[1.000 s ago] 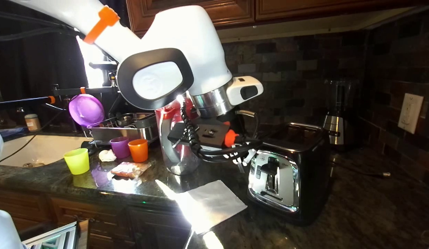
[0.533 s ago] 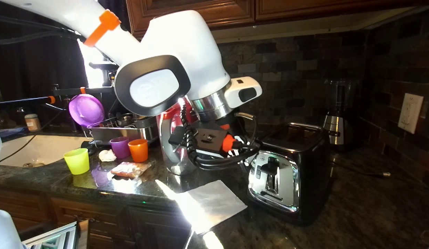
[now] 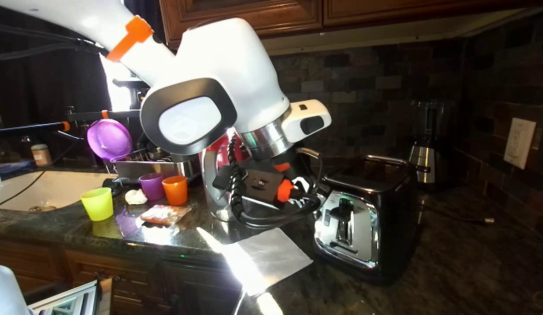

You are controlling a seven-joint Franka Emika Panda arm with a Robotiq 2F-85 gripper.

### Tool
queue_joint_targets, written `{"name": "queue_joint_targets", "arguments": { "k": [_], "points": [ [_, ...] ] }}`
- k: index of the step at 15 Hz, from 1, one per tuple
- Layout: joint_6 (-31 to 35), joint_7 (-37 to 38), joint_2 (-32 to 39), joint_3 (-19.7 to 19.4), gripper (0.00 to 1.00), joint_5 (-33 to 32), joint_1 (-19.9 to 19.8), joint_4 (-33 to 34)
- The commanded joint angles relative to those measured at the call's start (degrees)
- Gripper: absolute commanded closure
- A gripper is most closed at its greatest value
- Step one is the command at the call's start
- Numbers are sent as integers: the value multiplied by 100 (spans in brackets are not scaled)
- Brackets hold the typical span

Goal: Press a button on the toaster.

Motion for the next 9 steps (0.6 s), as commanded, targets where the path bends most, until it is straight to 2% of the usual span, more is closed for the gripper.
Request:
{"name": "queue_joint_targets", "arguments": {
  "k": [1, 9],
  "points": [
    [242, -114, -6, -173, 100, 254, 172, -141],
    [271, -152, 35, -369, 100, 505, 461, -76]
  ]
}}
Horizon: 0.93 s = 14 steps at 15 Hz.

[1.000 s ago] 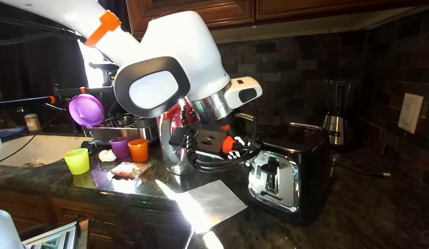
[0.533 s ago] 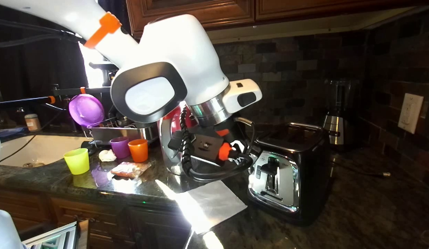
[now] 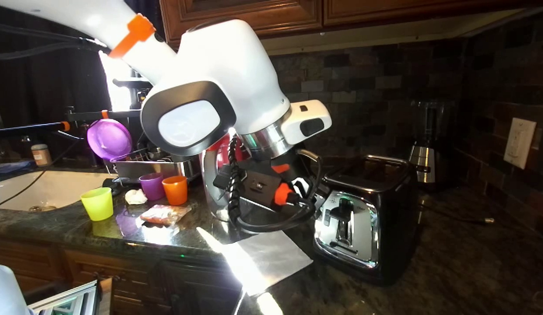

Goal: Press a button on the toaster.

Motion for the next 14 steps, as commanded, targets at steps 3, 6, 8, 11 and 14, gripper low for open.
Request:
{"name": "queue_joint_targets", "arguments": {
  "k": [3, 6, 8, 11, 14],
  "points": [
    [193, -108, 68, -182, 100, 243, 240, -53],
    [210, -81, 90, -195, 100, 232, 251, -39],
    [235, -72, 111, -205, 100, 233, 260, -26],
    [280, -69, 137, -221, 100, 255, 288, -4],
    [340, -69, 163, -262, 100, 298, 349, 17]
  ]
}}
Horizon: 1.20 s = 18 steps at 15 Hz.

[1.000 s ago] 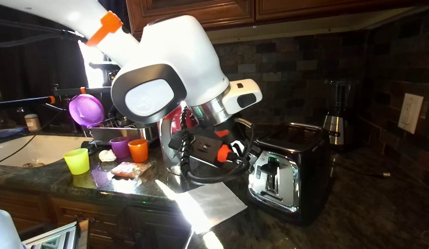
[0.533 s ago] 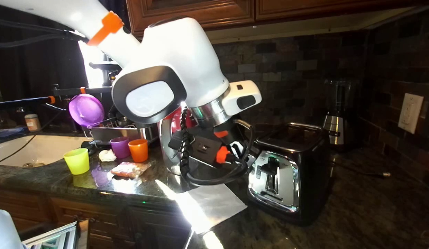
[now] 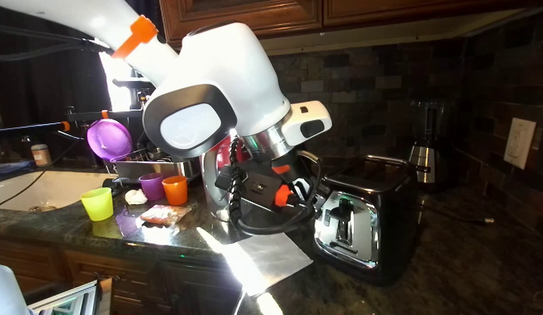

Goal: Press a button on the toaster.

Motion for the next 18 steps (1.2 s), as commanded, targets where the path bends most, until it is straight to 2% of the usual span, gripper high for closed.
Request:
{"name": "queue_joint_targets", "arguments": {
  "k": [1, 18],
  "points": [
    [232, -71, 119, -137, 100, 219, 187, 12],
    [81, -86, 234, -327, 100, 426, 319, 140]
  ]
}}
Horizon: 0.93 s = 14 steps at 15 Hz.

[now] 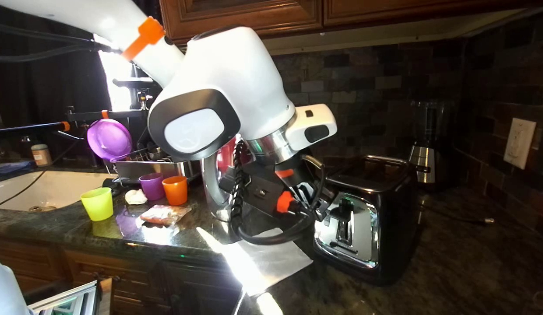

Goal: Press a button on the toaster.

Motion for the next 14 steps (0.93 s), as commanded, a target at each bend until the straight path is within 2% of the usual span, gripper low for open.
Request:
{"name": "queue_joint_targets", "arguments": {
  "k": [1, 14],
  "points": [
    [-19, -102, 91, -154, 100, 203, 184, 70],
    [-70, -172, 207, -495, 100, 333, 565, 231]
  ]
}}
